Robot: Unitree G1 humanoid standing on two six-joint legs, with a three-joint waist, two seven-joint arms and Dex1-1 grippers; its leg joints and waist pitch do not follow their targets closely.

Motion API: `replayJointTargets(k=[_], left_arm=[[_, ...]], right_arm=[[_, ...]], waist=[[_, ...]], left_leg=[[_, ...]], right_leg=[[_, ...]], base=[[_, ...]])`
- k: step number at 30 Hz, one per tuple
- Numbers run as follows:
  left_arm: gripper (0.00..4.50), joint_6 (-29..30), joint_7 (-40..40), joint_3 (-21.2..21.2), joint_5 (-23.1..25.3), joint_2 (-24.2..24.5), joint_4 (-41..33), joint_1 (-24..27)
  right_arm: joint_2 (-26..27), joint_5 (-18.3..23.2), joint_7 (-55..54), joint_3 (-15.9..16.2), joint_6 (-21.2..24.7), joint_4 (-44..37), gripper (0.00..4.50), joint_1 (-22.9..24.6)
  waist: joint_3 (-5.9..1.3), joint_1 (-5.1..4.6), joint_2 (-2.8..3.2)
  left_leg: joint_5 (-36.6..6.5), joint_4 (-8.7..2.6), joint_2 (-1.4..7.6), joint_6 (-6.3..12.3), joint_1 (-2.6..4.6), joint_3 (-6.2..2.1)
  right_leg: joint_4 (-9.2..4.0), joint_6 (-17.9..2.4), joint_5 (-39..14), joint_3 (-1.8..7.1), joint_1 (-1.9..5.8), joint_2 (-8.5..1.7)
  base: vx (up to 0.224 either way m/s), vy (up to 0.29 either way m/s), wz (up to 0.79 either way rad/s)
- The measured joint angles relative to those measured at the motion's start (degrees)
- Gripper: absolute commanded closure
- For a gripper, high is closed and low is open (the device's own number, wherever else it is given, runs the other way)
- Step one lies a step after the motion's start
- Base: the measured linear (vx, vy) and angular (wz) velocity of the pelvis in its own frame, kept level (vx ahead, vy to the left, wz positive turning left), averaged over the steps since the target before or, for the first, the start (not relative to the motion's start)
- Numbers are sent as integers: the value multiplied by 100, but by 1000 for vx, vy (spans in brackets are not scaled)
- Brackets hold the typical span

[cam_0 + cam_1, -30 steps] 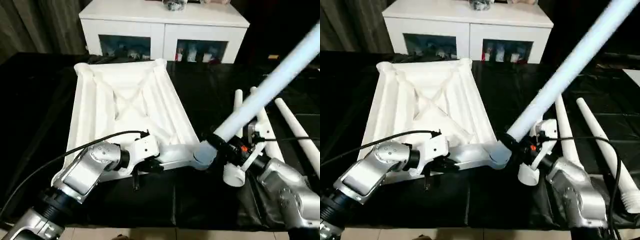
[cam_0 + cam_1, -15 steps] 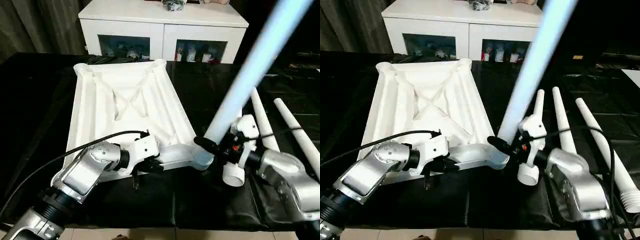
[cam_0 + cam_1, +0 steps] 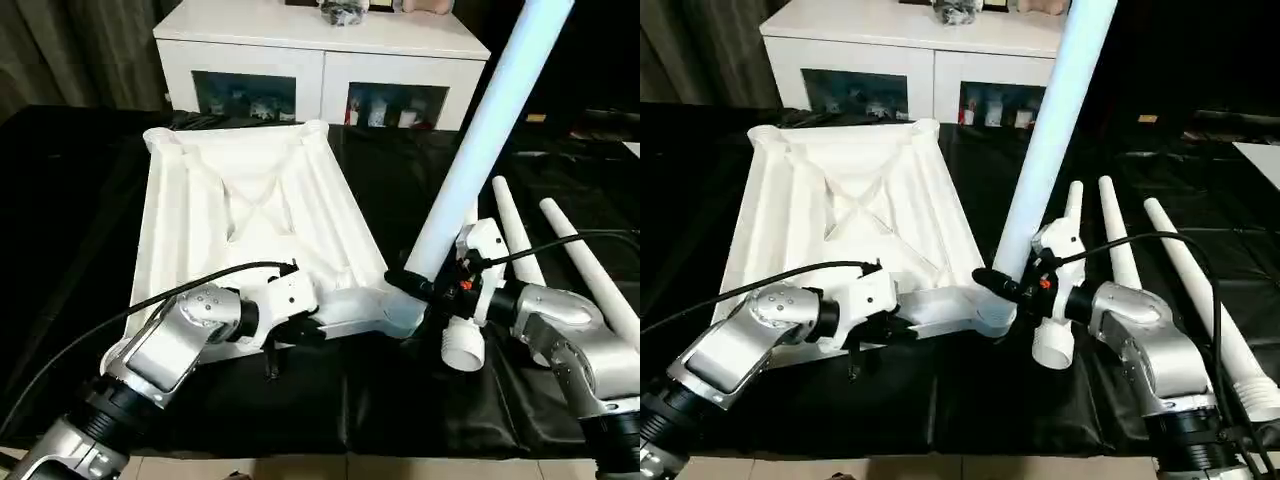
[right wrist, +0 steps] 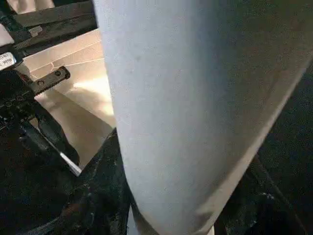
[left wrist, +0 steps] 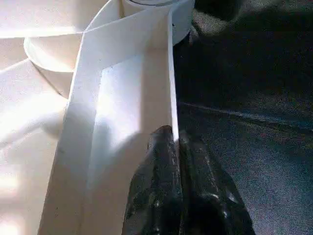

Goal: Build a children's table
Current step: Insert table leg to table base

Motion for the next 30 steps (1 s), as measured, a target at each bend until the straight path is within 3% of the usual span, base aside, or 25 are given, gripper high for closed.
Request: replayJointTargets(k=[7, 10, 17, 20, 21, 24, 30], left_arm=[[450, -1, 209, 131, 0, -129, 268, -26], [450, 5, 533, 269, 14, -452, 719, -198], [450, 217, 1432, 355, 140, -1061, 1560, -693], [450, 868, 2108, 483, 325, -1609, 1825, -1019], [450, 1024, 2318, 499, 378, -1760, 1848, -1081], [450, 1290, 2626, 507, 427, -2019, 1850, -1158], [450, 1666, 3177, 517, 547, -2460, 1861, -1319]], right_arm=[[437, -181, -629, 0, -220, 295, 266, -161], [780, -450, -1339, 3, -336, 695, 266, -442], [1535, -960, -2965, -71, -725, 2049, 266, -1400], [1957, -1101, -3891, -320, -939, 3035, 266, -2077], [2008, -1145, -4147, -373, -978, 3250, 266, -2238], [2173, -1092, -4501, -580, -1118, 3591, 266, -2473], [2402, -1086, -5235, -870, -1545, 4229, 266, -2886]], waist=[[-8, -64, 0], [-1, -168, 15], [13, -281, 66], [28, -332, 75], [38, -349, 91], [40, -363, 95], [34, -334, 83]], left_leg=[[-1, 0, 0, -1, 16, 0], [-1, 0, -1, -2, 11, -2], [-1, 0, -7, -2, 5, -17], [-2, 0, -7, -3, -5, -31], [-2, -12, -5, -3, -24, -51], [-1, -13, -3, -3, -50, -84], [9, -5, -18, 14, -96, -17]], right_leg=[[-3, 4, -2, 2, 0, 0], [-16, 19, -11, 0, -9, 0], [-34, 25, -16, -12, -30, -1], [-81, 26, -16, -38, -63, -1], [-141, 26, -16, -71, -42, -4], [-213, -15, 9, -126, -29, -15], [-208, -89, 133, -134, -93, -75]], base=[[0, 0, 0], [0, 0, 0], [0, 0, 0], [-18, 5, -2], [0, 0, 0], [0, 0, 0], [0, 0, 0]])
